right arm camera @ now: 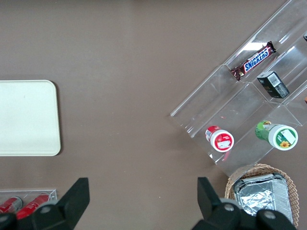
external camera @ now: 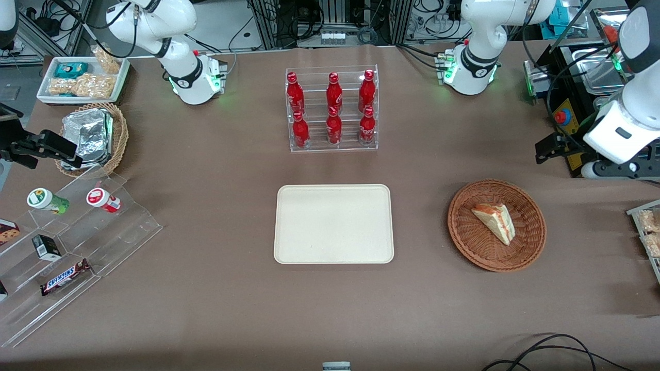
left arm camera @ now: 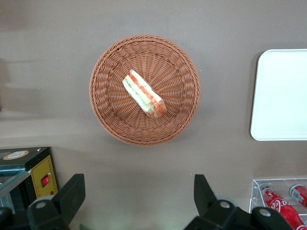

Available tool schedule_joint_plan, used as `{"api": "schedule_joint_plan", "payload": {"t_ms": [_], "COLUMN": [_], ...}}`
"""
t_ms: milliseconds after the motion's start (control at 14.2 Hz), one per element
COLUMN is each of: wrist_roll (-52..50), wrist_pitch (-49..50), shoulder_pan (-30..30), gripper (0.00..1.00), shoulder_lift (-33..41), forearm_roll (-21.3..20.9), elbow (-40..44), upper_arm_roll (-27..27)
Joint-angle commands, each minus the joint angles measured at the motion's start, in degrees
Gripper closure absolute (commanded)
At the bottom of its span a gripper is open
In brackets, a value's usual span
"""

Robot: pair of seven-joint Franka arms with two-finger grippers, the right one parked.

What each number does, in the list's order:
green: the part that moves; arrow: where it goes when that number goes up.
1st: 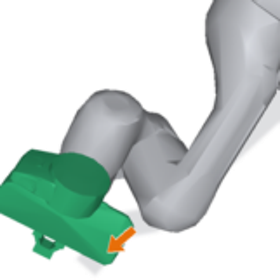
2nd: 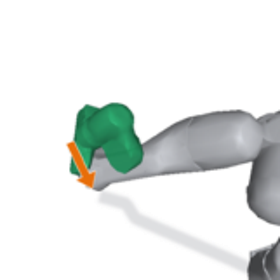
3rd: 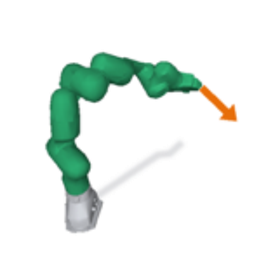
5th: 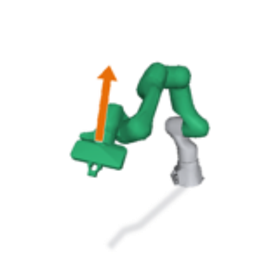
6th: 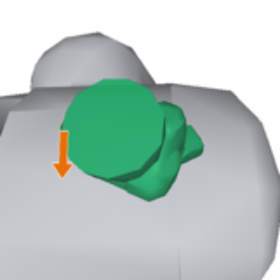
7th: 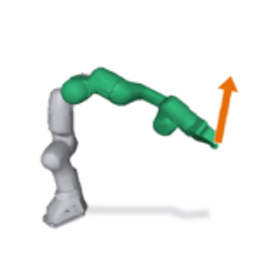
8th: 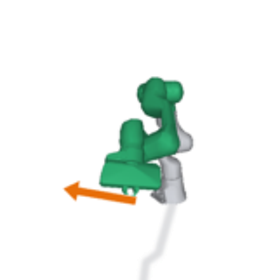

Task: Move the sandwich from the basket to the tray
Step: 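Move the left gripper down over the sandwich in the wicker basket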

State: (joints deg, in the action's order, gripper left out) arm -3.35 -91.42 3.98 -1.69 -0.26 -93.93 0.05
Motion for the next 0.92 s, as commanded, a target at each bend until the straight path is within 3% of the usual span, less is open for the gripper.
{"api": "schedule_joint_plan", "payload": {"t_ms": [0,635,847], "wrist_roll": [-0.9,-0.3,-1.0], "wrist_pitch": [1.6,2.2,-9.1], "shoulder_pan": [0.9,1.0,1.0], "gripper": [0.00,0.00,0.00], "shoulder_lift": [-1.0,-3.4,-6.1], "forearm_roll": [-0.3,-0.5,-2.9], "elbow": [2.0,-2.6,-9.9], "upper_arm_roll": [-0.6,-0.2,-0.2]}}
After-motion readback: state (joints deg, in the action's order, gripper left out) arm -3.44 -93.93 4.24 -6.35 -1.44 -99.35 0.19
